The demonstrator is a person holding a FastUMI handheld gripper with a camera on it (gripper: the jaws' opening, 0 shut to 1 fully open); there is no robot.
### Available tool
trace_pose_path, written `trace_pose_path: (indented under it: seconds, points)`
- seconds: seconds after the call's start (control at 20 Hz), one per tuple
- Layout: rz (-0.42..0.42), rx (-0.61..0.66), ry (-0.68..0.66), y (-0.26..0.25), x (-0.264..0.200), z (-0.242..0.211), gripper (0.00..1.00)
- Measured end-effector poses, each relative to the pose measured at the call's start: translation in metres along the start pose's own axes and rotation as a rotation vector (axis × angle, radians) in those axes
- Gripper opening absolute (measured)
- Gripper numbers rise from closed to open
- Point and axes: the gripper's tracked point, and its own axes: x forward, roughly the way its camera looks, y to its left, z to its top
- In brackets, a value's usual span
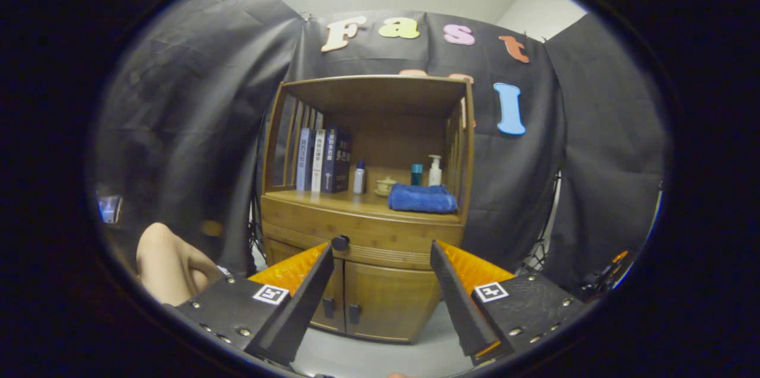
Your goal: Pull open the drawer, take out the items inside it, and place them on the countertop above the cabinet.
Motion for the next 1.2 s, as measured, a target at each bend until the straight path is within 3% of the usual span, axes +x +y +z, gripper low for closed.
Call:
trace_pose_path:
  seconds: [0.2,0.5,0.85,1.05,1.1,1.2]
  points:
    - [0.036,0.006,0.0,0.032,0.073,-0.017,0.98]
    - [0.01,-0.021,0.038,0.058,0.171,-0.065,0.98]
    - [-0.004,-0.022,0.128,0.086,0.228,-0.11,0.98]
    - [-0.011,-0.041,0.16,0.096,0.245,-0.124,0.75]
    - [-0.054,-0.041,0.157,0.086,0.243,-0.122,0.69]
    - [-0.064,-0.007,0.154,0.09,0.255,-0.128,0.46]
